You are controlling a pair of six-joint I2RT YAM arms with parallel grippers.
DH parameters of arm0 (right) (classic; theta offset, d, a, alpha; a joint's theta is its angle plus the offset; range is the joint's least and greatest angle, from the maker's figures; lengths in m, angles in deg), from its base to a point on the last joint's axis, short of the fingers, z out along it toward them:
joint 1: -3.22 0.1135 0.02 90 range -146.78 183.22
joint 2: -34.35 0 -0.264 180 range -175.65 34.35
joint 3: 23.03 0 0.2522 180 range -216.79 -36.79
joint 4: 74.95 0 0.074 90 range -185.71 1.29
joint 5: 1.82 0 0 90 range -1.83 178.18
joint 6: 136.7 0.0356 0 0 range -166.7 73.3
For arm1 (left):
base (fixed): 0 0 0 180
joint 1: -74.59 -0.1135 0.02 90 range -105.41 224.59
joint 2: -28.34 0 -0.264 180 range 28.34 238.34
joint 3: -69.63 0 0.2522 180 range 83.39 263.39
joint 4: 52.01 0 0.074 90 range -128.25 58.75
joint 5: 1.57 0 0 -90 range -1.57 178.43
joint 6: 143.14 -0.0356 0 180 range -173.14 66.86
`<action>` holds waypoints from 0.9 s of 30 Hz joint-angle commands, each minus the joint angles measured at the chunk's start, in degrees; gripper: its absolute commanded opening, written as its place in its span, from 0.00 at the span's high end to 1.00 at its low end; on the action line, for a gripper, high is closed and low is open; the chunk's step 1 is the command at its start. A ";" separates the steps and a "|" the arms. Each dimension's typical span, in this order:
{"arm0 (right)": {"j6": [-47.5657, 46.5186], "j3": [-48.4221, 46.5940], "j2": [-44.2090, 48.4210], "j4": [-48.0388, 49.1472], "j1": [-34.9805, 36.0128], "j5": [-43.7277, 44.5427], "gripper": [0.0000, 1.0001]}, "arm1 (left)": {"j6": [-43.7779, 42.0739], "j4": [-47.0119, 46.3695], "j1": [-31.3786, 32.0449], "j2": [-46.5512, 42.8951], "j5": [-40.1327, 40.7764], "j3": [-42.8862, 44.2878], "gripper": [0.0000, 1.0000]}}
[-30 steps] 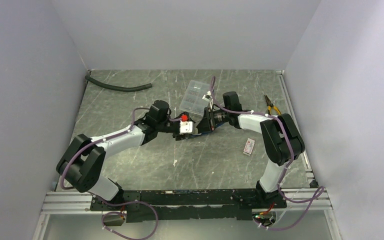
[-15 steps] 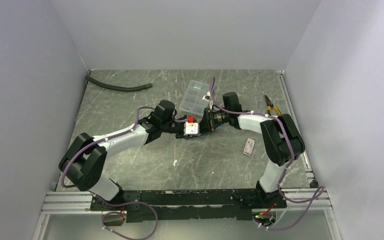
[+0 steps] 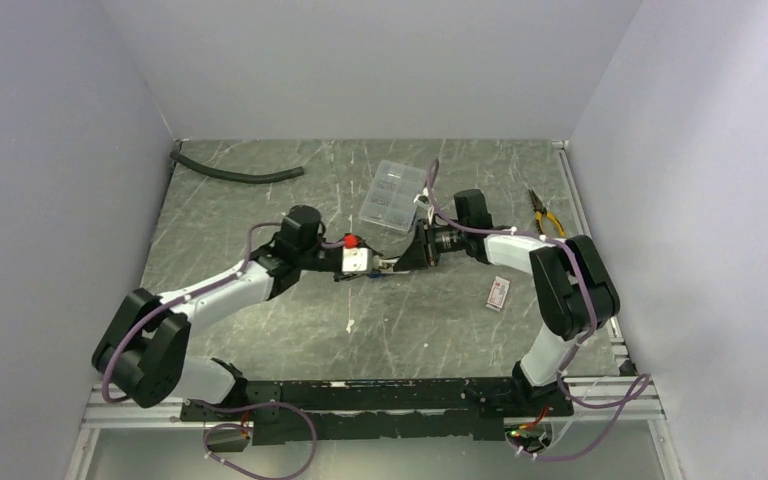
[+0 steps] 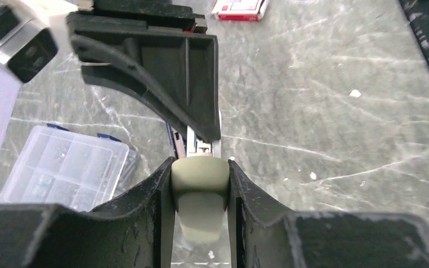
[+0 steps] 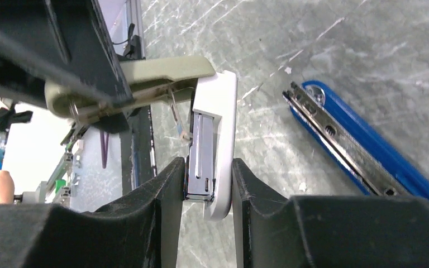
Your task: Load the staples into the stapler
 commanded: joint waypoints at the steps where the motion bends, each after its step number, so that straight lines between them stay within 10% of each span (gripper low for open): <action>1: -0.86 4.40 5.04 5.60 -2.52 0.52 1.00 | 8.63 -13.72 -5.96 -4.59 -12.34 -6.55 0.92; 27: 3.59 9.48 13.54 14.48 -6.43 -3.43 1.00 | 13.00 -23.92 -17.54 -5.58 -22.11 -14.80 0.94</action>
